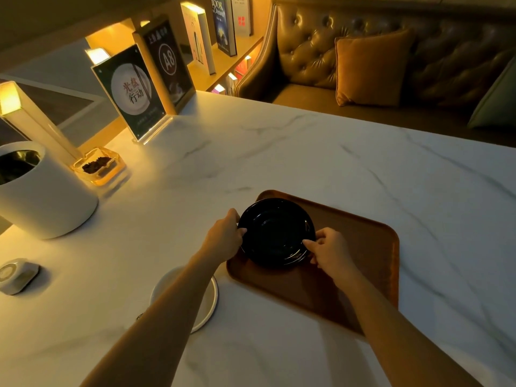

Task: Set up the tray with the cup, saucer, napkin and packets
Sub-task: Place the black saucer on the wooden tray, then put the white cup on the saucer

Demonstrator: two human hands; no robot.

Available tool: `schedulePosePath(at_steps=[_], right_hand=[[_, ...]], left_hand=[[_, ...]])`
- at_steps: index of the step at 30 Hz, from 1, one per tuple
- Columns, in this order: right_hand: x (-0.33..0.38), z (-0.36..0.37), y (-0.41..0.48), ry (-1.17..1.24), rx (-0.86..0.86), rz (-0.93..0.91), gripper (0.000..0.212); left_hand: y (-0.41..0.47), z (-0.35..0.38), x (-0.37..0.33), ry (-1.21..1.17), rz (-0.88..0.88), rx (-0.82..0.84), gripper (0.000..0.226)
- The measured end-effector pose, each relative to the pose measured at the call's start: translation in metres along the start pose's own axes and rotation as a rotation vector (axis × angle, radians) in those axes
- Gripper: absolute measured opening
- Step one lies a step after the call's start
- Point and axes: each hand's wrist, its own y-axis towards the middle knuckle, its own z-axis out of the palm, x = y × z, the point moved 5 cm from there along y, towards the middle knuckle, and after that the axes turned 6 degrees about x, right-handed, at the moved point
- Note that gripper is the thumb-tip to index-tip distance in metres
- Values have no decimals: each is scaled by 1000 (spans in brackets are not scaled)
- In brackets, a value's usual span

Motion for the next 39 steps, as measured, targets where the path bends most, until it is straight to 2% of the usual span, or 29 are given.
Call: schedulePosePath(at_steps=[6,10,14,16,18,22,25,28,31,34,37,39], right_hand=[[-1,-1,1,-58,-12,-27,17],[4,-2,1,-242,-28,-4,20],[19,-8,-4,-567,-80,4,26],[31,-13,-9,-607,-142,-45,32],[45,-15,-15,-523,-163,-129,34],[79,-5,-32,-265,-37,-267,30],[100,16,-48,-212,39,-368,24],[107,46,-63,-176,144,-422,28],[100,80,-74,-135,245,-432,40],[85,113,-81,-122,389,-375,60],[66,141,-89,-135,550,-315,83],[62,150,-97,-145,578,-336,84]], left_hand=[[1,-3,-6,214,57,-10,18],[-2,-4,-10,349,52,-15,19],[-8,-15,-10,353,36,-17,25],[-14,-25,-8,312,44,-29,30],[-24,-39,-4,248,52,-64,31],[-52,-66,13,69,65,-202,27],[-74,-76,35,22,28,-287,26],[-94,-75,61,-15,-8,-345,29],[-112,-65,85,-79,-54,-365,34],[-127,-52,108,-141,-123,-318,42],[-140,-38,125,-380,-142,-245,44],[-145,-27,128,-528,-138,-199,45]])
